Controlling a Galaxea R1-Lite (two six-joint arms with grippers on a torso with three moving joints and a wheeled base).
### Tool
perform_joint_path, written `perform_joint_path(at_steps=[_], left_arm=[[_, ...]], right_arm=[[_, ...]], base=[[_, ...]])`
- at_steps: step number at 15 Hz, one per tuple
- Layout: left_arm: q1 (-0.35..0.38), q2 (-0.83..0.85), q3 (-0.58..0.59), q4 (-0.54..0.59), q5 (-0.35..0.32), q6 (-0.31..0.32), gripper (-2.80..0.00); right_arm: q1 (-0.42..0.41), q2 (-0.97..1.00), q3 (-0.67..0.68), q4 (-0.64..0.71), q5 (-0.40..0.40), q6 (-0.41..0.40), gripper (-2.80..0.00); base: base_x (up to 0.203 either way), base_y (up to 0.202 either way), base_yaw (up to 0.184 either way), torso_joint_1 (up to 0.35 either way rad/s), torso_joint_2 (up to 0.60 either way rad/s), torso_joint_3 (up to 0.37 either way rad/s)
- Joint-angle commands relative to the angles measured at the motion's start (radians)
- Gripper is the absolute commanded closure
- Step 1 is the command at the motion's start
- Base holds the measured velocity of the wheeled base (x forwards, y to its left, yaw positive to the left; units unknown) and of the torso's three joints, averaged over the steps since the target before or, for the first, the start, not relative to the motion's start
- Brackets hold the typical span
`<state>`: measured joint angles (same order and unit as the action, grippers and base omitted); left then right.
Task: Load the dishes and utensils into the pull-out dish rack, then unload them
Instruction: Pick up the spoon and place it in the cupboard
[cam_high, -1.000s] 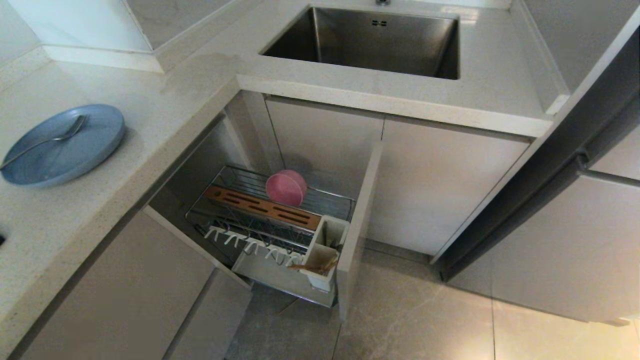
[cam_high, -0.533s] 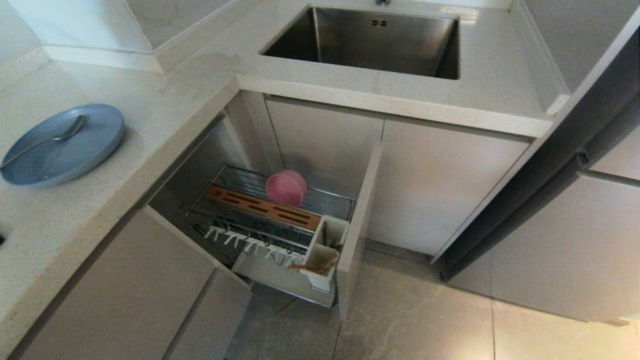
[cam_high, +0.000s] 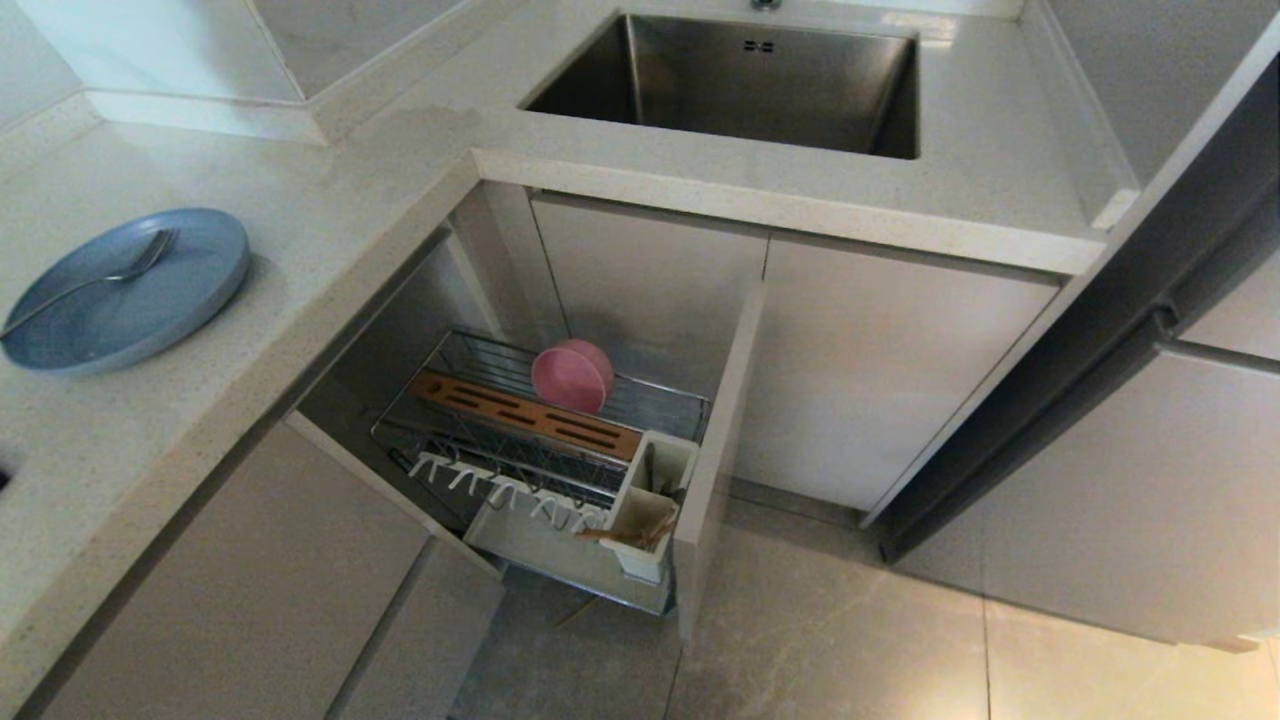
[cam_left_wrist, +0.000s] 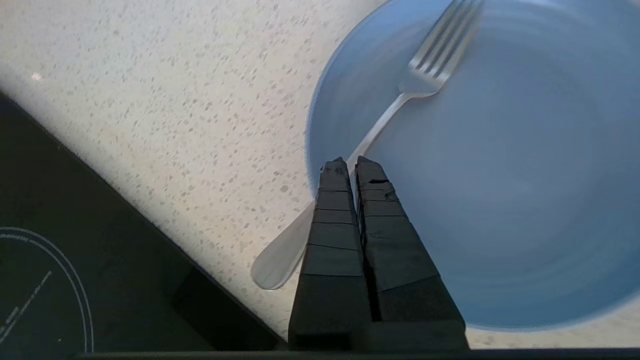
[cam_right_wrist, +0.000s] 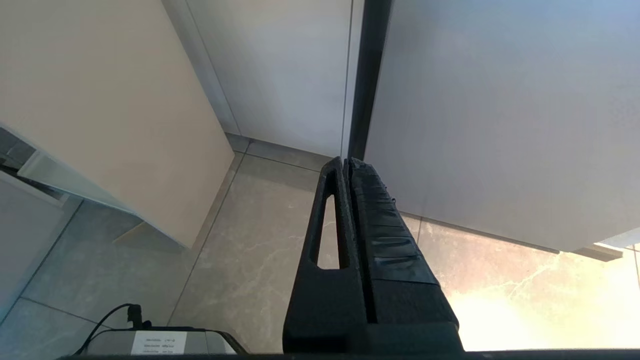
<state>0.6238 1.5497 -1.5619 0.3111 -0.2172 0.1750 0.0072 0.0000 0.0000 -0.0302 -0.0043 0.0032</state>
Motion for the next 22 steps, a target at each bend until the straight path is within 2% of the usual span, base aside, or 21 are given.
perform_joint_path(at_steps=[1, 5, 6, 12, 17, 22], left_arm=[[0.000, 0.012, 0.003, 0.002, 0.001, 0.010, 0.00], [0.001, 0.021, 0.027, -0.004, 0.009, 0.051, 0.00], [0.001, 0.022, 0.037, -0.004, 0.009, 0.069, -2.80], [0.000, 0.032, 0.040, -0.006, 0.001, 0.080, -2.80], [0.001, 0.059, 0.039, -0.008, -0.097, 0.077, -2.80], [-0.007, 0.095, 0.042, -0.087, -0.105, 0.077, -2.80]], right_arm=[[0.000, 0.000, 0.009, 0.000, 0.000, 0.000, 0.00], [0.000, 0.000, 0.009, 0.000, 0.000, 0.000, 0.00], [0.000, 0.000, 0.008, 0.000, 0.000, 0.000, 0.00], [0.000, 0.000, 0.008, 0.000, 0.000, 0.000, 0.00], [0.000, 0.000, 0.008, 0.000, 0.000, 0.000, 0.00], [0.000, 0.000, 0.009, 0.000, 0.000, 0.000, 0.00]], base=[[0.000, 0.000, 0.000, 0.000, 0.00, 0.000], [0.000, 0.000, 0.000, 0.000, 0.00, 0.000], [0.000, 0.000, 0.000, 0.000, 0.00, 0.000], [0.000, 0.000, 0.000, 0.000, 0.00, 0.000], [0.000, 0.000, 0.000, 0.000, 0.00, 0.000], [0.000, 0.000, 0.000, 0.000, 0.00, 0.000]])
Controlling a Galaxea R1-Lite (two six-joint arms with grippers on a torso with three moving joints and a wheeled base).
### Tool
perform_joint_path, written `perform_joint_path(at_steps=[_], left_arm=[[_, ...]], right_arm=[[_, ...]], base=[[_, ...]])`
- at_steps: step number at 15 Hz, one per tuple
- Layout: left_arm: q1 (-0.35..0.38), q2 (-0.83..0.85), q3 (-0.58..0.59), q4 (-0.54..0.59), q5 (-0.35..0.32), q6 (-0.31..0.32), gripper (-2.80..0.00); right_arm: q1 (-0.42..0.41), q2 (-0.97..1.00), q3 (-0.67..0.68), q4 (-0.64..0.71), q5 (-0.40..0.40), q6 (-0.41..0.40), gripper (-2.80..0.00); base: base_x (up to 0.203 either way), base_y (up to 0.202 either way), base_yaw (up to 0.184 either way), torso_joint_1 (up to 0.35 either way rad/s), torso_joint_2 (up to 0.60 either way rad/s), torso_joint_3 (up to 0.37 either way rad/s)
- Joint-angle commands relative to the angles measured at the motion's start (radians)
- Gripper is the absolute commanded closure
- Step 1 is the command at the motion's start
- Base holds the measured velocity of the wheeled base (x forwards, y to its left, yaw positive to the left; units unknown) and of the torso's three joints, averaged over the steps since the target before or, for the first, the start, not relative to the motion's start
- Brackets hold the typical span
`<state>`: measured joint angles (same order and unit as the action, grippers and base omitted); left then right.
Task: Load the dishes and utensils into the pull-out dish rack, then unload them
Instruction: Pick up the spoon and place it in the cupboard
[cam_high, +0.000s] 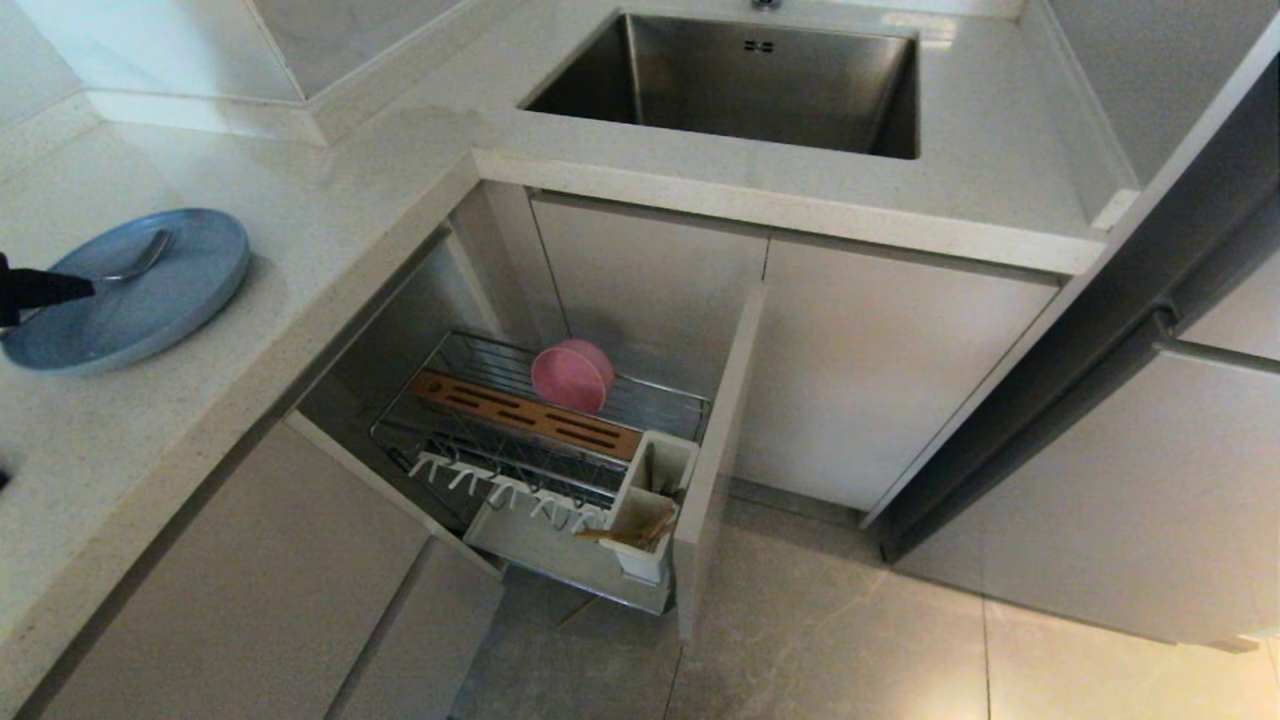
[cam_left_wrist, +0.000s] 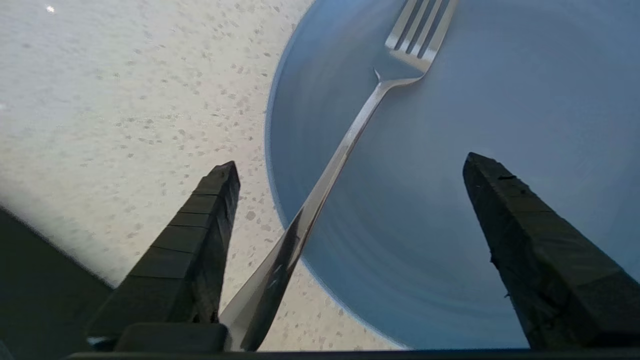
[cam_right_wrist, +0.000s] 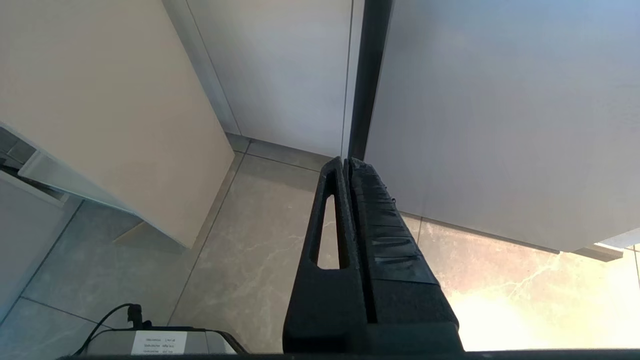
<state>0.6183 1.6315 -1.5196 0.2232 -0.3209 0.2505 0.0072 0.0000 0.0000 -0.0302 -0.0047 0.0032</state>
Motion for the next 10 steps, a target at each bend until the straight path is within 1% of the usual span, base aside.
perform_joint_path(at_steps=[1, 6, 10], left_arm=[[-0.009, 0.017, 0.000, 0.001, -0.003, 0.000, -2.80], [-0.040, 0.027, 0.024, -0.026, -0.004, -0.001, -2.80], [-0.051, 0.035, 0.029, -0.028, -0.004, -0.004, -2.80]], right_arm=[[0.000, 0.000, 0.008, 0.000, 0.000, 0.000, 0.00], [0.000, 0.000, 0.009, 0.000, 0.000, 0.000, 0.00], [0.000, 0.000, 0.009, 0.000, 0.000, 0.000, 0.00]], base=[[0.000, 0.000, 0.000, 0.000, 0.00, 0.000], [0.000, 0.000, 0.000, 0.000, 0.00, 0.000], [0.000, 0.000, 0.000, 0.000, 0.00, 0.000]])
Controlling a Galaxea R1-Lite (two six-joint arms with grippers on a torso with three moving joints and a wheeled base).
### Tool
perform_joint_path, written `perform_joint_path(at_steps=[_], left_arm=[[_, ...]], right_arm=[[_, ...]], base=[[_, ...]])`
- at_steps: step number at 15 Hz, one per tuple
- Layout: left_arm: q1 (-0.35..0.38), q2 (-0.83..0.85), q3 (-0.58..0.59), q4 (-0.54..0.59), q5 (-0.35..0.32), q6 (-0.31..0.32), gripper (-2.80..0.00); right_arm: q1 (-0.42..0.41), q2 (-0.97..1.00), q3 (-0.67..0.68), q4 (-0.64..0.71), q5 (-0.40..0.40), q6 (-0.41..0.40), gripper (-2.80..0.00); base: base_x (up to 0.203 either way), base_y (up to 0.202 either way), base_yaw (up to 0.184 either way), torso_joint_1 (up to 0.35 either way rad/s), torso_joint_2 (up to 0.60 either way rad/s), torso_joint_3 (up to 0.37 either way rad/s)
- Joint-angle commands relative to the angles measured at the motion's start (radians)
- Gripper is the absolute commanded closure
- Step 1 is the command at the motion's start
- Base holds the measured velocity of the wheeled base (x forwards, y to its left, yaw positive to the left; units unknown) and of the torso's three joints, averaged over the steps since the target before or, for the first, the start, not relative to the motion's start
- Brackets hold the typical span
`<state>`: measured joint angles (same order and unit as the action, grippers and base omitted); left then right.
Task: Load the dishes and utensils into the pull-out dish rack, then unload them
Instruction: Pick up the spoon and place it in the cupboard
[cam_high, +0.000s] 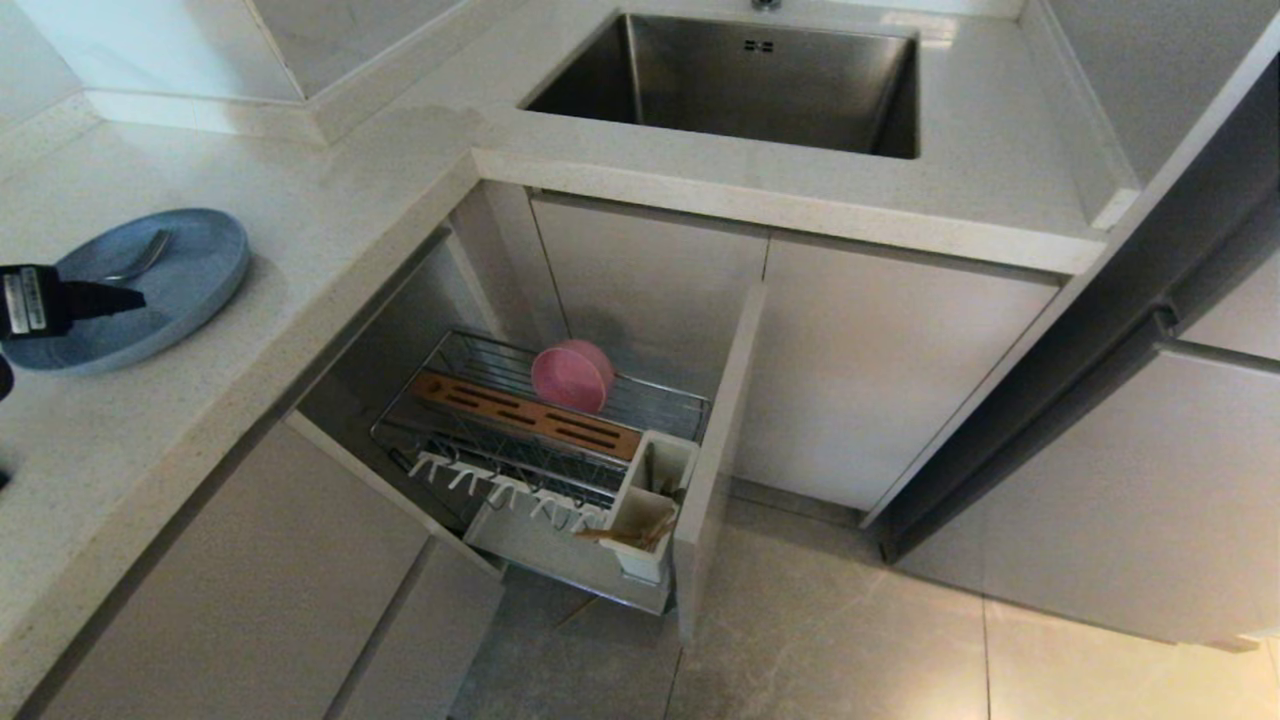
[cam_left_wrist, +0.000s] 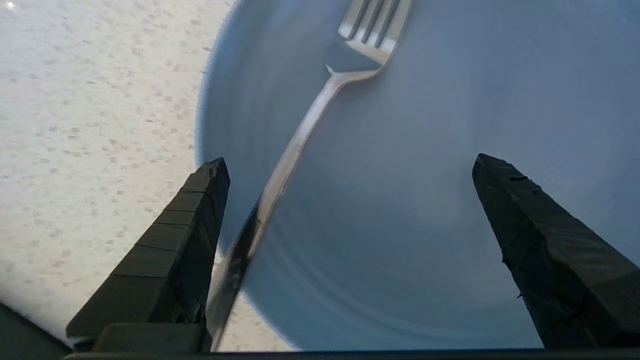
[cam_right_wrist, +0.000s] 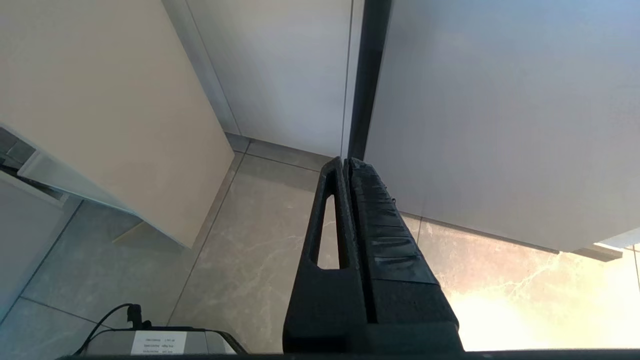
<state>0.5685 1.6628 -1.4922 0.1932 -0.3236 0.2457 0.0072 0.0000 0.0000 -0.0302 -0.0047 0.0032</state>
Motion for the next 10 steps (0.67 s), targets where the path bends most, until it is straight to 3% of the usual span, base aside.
perform_joint_path(at_steps=[1, 10], left_arm=[[-0.002, 0.005, 0.005, 0.002, -0.002, 0.001, -2.80], [-0.021, 0.008, 0.023, 0.000, -0.002, -0.002, -2.80]], right_arm=[[0.000, 0.000, 0.008, 0.000, 0.000, 0.000, 0.00], [0.000, 0.000, 0.008, 0.000, 0.000, 0.000, 0.00]], base=[[0.000, 0.000, 0.000, 0.000, 0.00, 0.000], [0.000, 0.000, 0.000, 0.000, 0.00, 0.000]])
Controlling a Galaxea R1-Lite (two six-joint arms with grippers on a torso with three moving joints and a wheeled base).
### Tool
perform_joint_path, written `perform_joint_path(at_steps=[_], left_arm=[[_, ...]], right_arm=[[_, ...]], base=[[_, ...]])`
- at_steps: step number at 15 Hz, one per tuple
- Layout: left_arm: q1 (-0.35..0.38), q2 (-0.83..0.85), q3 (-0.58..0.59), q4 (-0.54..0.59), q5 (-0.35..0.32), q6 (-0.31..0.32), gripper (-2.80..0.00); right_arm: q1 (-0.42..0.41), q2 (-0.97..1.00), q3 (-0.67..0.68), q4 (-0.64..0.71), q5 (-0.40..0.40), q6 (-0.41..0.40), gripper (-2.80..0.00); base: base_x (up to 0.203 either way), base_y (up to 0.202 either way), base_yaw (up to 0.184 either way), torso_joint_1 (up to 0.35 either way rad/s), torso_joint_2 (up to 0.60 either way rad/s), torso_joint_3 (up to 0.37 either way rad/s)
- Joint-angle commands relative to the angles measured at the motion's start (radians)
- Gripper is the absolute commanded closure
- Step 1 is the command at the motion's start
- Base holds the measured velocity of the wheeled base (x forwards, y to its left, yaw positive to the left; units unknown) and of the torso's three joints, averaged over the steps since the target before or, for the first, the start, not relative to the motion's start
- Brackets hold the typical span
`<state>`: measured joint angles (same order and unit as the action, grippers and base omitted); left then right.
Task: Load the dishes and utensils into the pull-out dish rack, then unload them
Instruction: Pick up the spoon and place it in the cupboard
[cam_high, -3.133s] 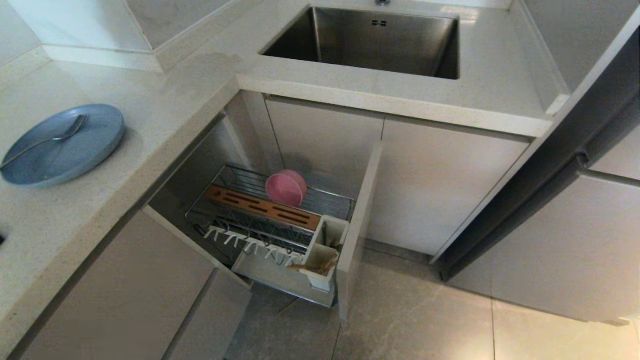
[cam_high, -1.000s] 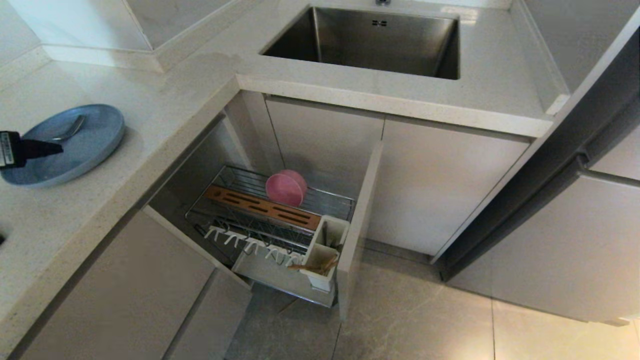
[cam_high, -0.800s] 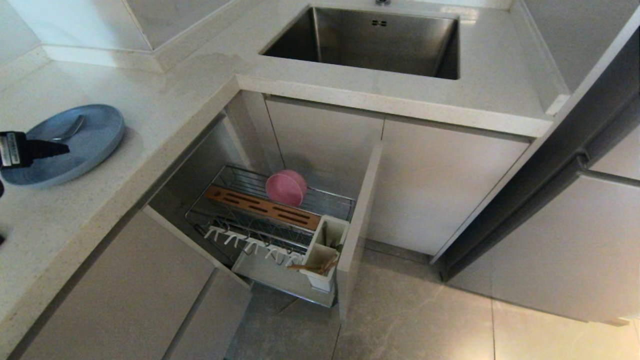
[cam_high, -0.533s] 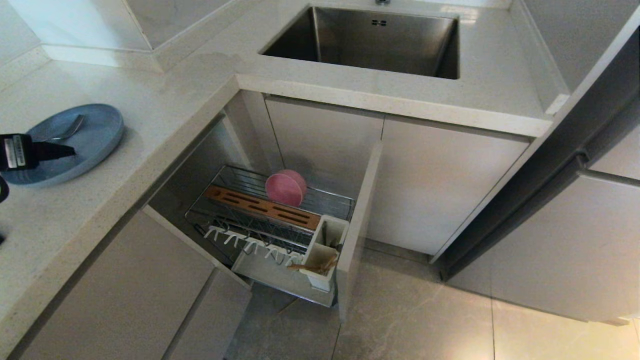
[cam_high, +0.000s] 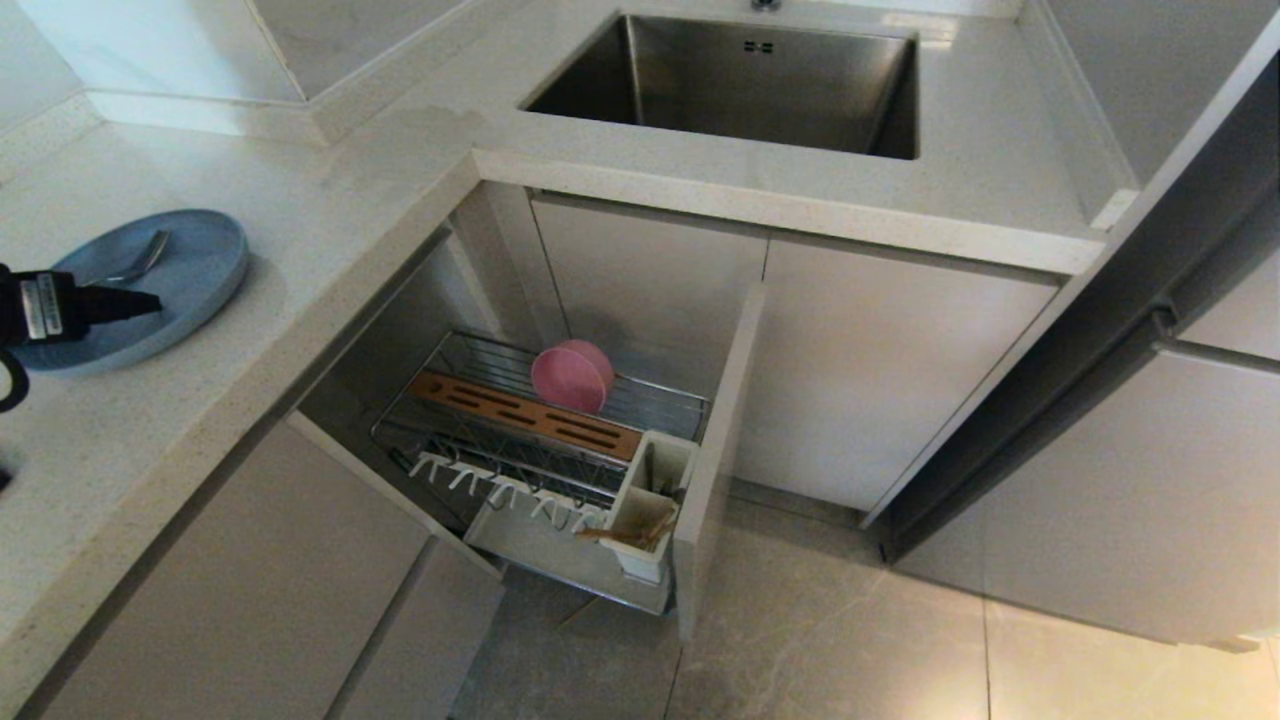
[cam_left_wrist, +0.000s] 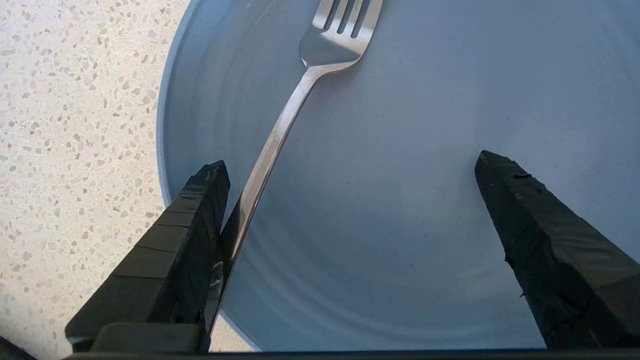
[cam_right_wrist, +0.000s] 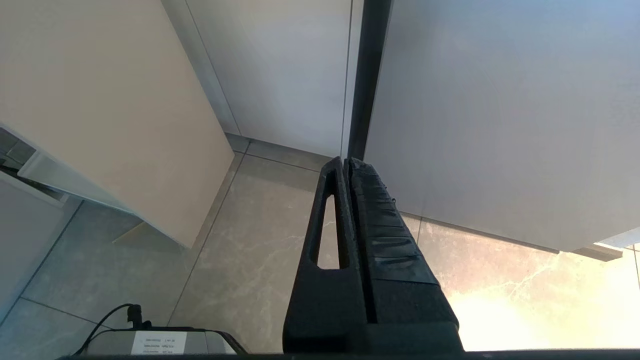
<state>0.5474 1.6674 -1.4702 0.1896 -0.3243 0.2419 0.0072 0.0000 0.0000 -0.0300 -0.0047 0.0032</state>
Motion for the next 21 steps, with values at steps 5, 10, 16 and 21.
perform_joint_path(at_steps=[5, 10, 16, 21], left_arm=[[-0.006, -0.003, 0.004, 0.001, 0.001, 0.004, 0.00], [-0.015, -0.011, 0.011, -0.007, 0.002, 0.004, 0.00], [-0.015, -0.020, 0.008, -0.007, 0.004, 0.003, 0.00], [-0.024, -0.100, 0.002, -0.007, 0.003, -0.012, 0.00]], right_arm=[[0.000, 0.000, 0.008, -0.001, 0.000, 0.000, 0.00], [0.000, 0.000, 0.009, -0.001, 0.000, 0.000, 0.00], [0.000, 0.000, 0.008, -0.001, 0.000, 0.000, 0.00], [0.000, 0.000, 0.008, -0.001, 0.000, 0.000, 0.00]], base=[[0.000, 0.000, 0.000, 0.000, 0.00, 0.000], [0.000, 0.000, 0.000, 0.000, 0.00, 0.000], [0.000, 0.000, 0.000, 0.000, 0.00, 0.000], [0.000, 0.000, 0.000, 0.000, 0.00, 0.000]])
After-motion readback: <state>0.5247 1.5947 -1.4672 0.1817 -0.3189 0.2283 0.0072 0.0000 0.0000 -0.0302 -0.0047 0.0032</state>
